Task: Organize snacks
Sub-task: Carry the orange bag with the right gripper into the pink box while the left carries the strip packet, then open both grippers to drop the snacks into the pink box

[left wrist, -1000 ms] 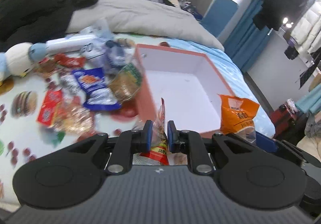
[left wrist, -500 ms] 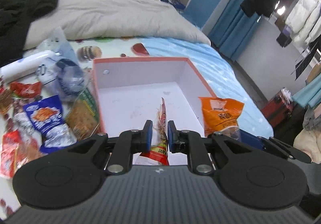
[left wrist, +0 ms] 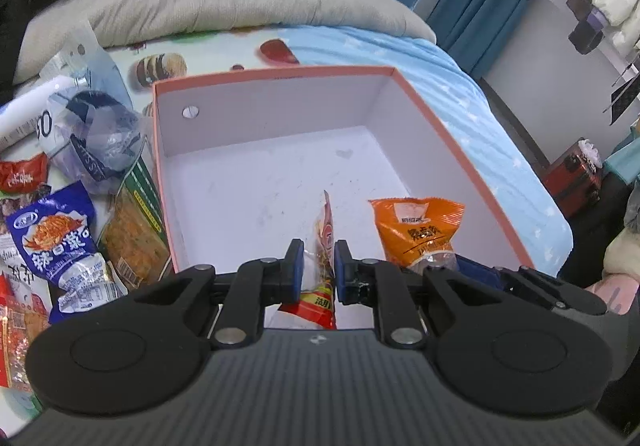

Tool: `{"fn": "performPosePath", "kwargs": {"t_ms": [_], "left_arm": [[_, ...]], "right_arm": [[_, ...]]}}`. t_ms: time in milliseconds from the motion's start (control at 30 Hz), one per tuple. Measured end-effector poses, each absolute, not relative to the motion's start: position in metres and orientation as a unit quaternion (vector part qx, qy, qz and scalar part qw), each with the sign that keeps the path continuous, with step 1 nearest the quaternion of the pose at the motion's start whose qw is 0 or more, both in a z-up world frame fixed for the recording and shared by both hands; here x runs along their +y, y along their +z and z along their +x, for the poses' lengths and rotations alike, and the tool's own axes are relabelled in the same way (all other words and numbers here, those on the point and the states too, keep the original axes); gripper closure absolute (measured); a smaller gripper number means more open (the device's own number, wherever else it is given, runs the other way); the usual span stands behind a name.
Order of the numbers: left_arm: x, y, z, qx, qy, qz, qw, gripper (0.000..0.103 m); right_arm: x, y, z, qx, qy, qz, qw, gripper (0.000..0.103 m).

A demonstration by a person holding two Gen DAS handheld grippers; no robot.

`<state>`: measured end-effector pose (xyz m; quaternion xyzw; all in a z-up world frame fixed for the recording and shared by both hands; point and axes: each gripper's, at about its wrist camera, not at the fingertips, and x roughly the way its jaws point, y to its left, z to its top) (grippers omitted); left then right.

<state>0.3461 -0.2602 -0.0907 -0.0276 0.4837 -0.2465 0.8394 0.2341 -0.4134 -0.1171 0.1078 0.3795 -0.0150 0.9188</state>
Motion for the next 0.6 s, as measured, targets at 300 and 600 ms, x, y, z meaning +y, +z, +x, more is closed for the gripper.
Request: {"fn": "performPosePath", "kwargs": {"t_ms": [300,600], "left_arm": [[-0.252,-0.084,0.338,0.478,-0.234,-0.034,0.846,0.053],[-0.233,-0.041,0.296,0.444,-0.245,-0.036,0.861,0.053]], "right_arm": [[-0.419,-0.129,0.238,0.405,-0.016,0.117,0.907,0.036],[-0.412,-0.102,0.208,0.377,-0.018,0.124,0.918,0.017]]}}
